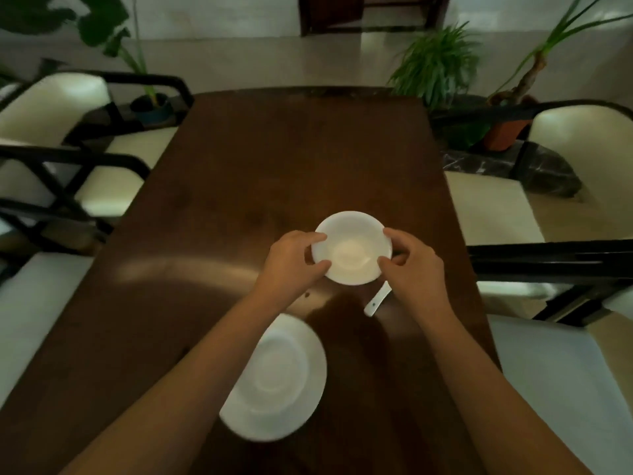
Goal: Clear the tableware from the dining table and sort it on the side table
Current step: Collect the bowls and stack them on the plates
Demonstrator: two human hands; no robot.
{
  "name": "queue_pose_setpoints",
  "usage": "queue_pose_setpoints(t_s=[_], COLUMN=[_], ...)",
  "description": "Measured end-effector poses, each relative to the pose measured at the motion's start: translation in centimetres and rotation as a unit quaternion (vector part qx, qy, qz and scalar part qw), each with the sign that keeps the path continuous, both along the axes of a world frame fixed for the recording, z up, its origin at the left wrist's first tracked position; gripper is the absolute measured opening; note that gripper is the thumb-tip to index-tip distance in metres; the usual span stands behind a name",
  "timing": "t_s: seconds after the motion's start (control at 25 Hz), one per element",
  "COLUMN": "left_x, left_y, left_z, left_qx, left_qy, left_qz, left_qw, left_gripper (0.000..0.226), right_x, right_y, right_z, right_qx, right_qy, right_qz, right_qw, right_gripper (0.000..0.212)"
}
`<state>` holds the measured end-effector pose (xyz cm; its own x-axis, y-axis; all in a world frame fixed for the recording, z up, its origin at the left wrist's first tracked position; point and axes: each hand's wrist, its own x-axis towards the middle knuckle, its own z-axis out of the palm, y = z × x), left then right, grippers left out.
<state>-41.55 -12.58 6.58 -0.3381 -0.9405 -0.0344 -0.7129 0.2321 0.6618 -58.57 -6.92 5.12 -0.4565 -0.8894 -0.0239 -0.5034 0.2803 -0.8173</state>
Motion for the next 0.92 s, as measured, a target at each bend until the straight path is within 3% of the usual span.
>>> queue_pose_setpoints(t_s=[0.16,0.32,0.56,0.92], left_x=[7.1,11.7,13.0,13.1], left_y=[6.8,11.1,12.9,13.3], left_z=[0.4,-1.6,-4.8,-6.8], left_qx=[0.029,0.062,0.069,0.067], left_qy=[0.048,0.014,-0.014,-0.035], left_qz=[0.072,0.124,0.147,0.164], left_qw=[0.996,0.99,0.987,0.984], left_gripper=[0.053,0.054,0.057,0.061], right_x=[6.3,10.9,12.2,12.6], right_y=[4.4,6.6,7.7,8.2], right_z=[0.6,-1.6,-4.6,-5.7], right_qx=[0.035,0.077,0.125,0.126], right_qy=[-0.053,-0.031,0.011,0.034], right_qz=[0.069,0.126,0.14,0.139], right_qw=[0.996,0.989,0.982,0.982], right_gripper=[0.044,0.039,0.044,0.043])
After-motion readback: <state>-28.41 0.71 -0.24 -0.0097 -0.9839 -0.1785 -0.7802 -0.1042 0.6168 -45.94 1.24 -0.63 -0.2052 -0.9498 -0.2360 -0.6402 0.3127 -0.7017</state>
